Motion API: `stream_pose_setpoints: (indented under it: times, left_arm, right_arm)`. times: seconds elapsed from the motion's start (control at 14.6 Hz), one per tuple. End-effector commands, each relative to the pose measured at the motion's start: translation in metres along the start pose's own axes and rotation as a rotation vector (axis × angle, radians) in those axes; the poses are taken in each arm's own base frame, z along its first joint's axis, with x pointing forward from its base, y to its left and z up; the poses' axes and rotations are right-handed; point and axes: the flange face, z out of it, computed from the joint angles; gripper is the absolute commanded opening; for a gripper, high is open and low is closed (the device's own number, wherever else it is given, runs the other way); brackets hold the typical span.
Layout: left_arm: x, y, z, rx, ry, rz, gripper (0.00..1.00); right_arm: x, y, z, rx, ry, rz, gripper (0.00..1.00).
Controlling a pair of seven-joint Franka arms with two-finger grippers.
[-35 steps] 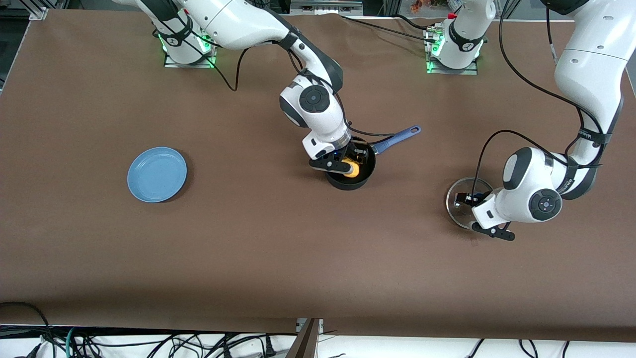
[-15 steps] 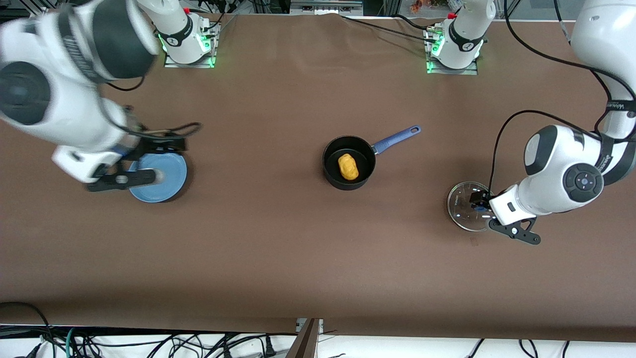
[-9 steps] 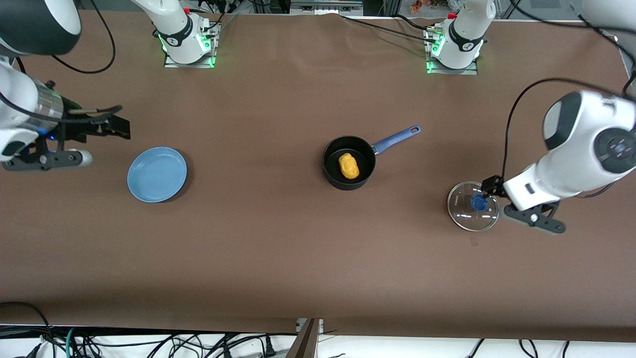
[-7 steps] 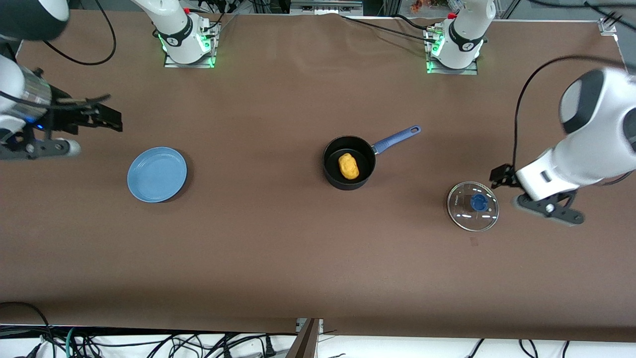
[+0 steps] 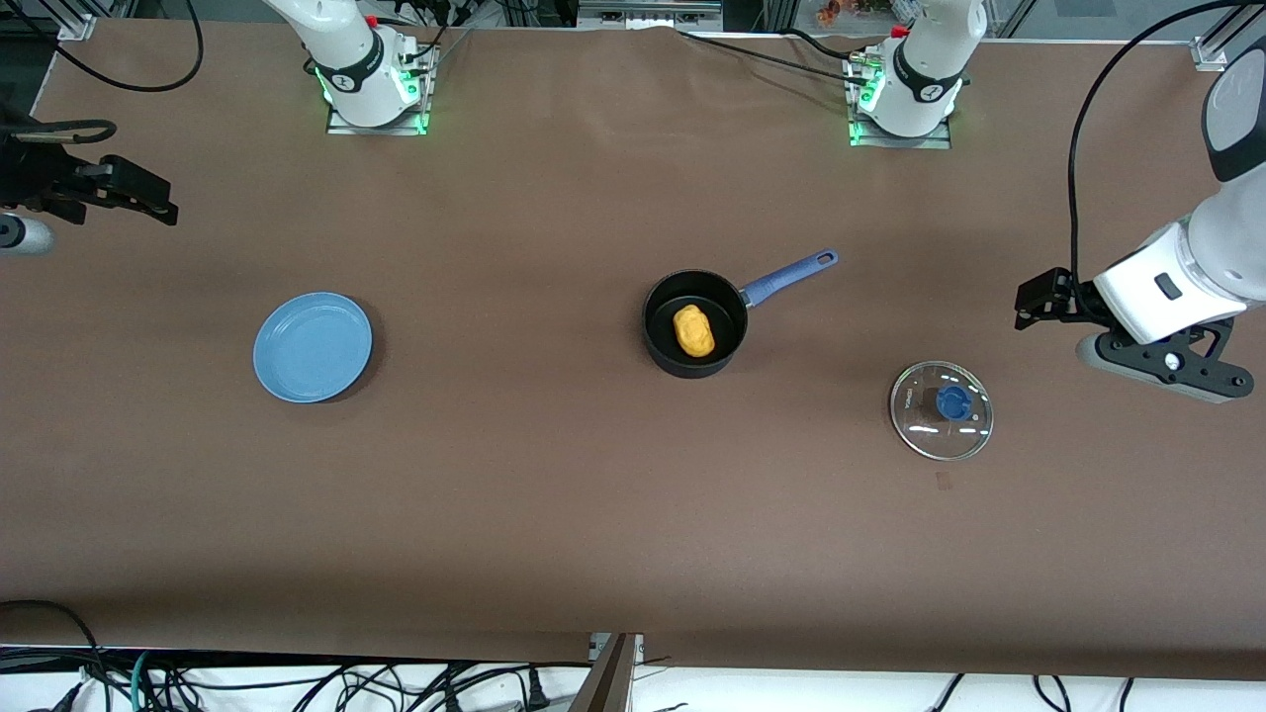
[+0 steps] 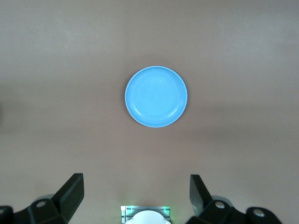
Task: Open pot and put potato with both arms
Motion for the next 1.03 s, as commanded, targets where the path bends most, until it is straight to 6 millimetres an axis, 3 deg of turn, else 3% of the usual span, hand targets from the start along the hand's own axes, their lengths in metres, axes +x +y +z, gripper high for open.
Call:
stream_pose_setpoints:
  times: [0.0, 0.07, 0.34, 0.62, 0.96]
  left_arm:
    - [-0.024, 0.045, -0.023, 0.059, -0.013, -0.029, 1.00]
    - [-0.029, 0.053, -0.020, 0.064, -0.026, -0.074, 1.00]
    - [-0.037, 0.027, -0.016, 0.084, -0.031, -0.144, 1.00]
    - [-0.064, 0.027, 0.001, 0.041, -0.065, -0.164, 1.00]
    - [-0.070, 0.016, -0.009, -0.007, 0.025, -0.211, 1.00]
  right_arm:
    - [-0.006, -0.001, 0.003, -0.049, 0.005, -0.088, 1.00]
    - [-0.004, 0.000, 0.003, -0.052, 0.004, -0.120, 1.00]
    - [0.002, 0.003, 0.004, -0.043, 0.006, -0.117, 1.00]
    - [0.007, 0.001, 0.004, -0.045, 0.003, -0.120, 1.00]
    - [0.007, -0.001, 0.004, -0.044, 0.009, -0.122, 1.00]
